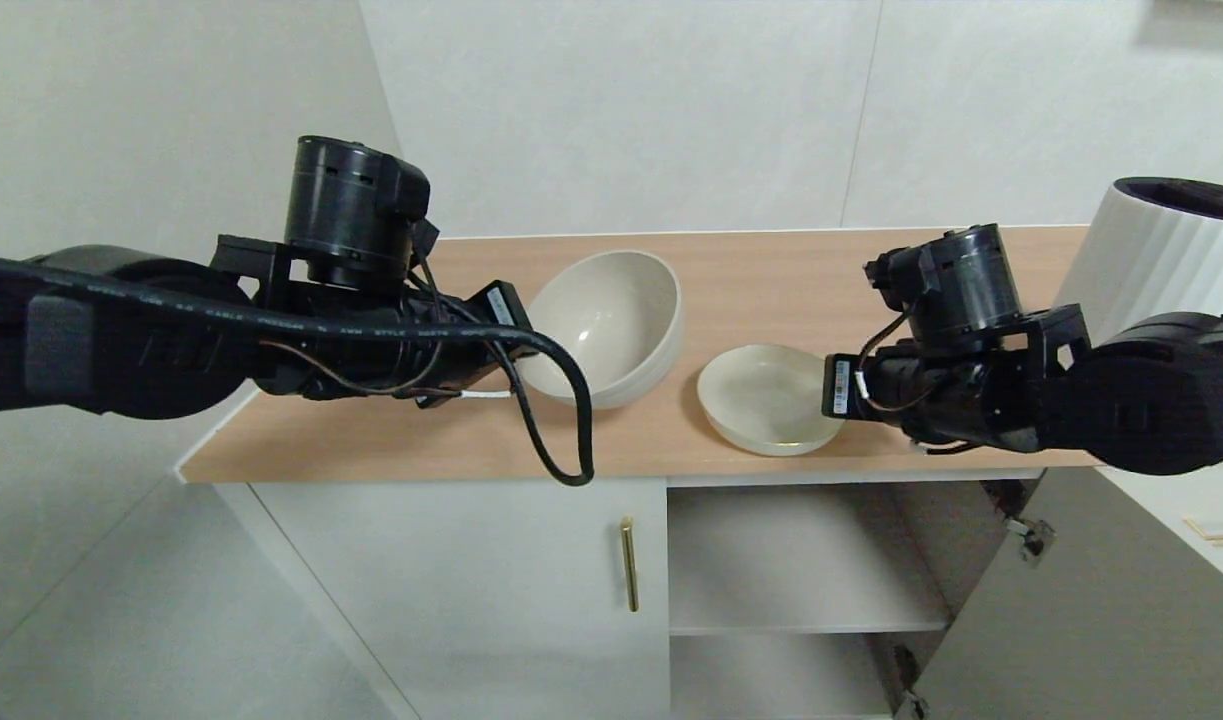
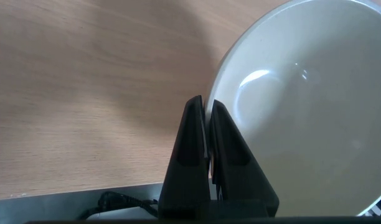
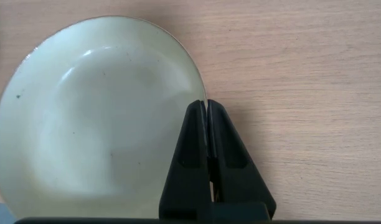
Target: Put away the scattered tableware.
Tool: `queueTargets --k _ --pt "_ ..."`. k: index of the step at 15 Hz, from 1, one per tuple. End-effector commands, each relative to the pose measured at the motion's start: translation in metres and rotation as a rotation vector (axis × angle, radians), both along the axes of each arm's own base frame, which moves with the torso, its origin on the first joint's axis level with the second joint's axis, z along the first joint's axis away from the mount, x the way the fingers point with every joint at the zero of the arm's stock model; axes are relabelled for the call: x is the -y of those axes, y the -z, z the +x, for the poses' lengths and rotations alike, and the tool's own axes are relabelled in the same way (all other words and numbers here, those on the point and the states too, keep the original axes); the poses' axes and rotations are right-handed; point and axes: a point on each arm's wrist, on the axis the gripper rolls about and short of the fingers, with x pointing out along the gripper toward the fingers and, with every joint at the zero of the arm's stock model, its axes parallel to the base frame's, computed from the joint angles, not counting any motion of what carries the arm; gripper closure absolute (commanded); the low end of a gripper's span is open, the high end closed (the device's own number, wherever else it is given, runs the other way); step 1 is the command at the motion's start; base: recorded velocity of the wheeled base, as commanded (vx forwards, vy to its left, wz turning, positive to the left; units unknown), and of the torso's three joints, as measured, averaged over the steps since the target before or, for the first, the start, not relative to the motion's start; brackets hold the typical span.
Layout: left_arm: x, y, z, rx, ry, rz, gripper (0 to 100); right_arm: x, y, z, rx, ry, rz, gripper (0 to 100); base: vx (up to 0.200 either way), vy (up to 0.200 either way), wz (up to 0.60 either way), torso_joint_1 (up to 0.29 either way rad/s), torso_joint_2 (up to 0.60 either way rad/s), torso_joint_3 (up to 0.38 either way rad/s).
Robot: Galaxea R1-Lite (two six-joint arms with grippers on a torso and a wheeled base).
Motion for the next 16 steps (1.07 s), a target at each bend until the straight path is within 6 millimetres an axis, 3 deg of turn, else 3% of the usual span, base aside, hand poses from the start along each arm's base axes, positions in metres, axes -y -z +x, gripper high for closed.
queueTargets --k 1,3,9,12,13,16 --pt "-0.003 -0.005 -0.006 0.009 -0.001 -0.005 100 0.005 -0.012 -0.008 0.026 -0.004 0.018 100 0.000 0.000 0.00 0.000 0.00 0.000" --pt "-0.009 -0.009 -0.019 0.017 0.002 -0.009 100 0.014 -0.028 -0.023 0.056 -0.007 0.048 100 0.000 0.000 0.00 0.000 0.00 0.000" --pt "-0.034 -0.035 -0.077 0.097 0.018 -0.045 100 0.062 -0.079 -0.108 0.038 -0.162 0.145 100 0.000 0.000 0.00 0.000 0.00 0.000" --pt "-0.042 -0.036 -0.109 0.116 0.059 -0.051 100 0.070 -0.071 -0.127 -0.083 -0.217 0.143 100 0.000 0.000 0.00 0.000 0.00 0.000" --pt "-0.046 -0.026 -0.120 0.108 0.085 -0.004 100 0.070 -0.062 -0.128 -0.122 -0.239 0.138 100 0.000 0.000 0.00 0.000 0.00 0.000" --pt "-0.050 -0.011 -0.132 0.111 0.141 0.089 100 0.070 -0.048 -0.130 -0.171 -0.256 0.122 100 0.000 0.000 0.00 0.000 0.00 0.000"
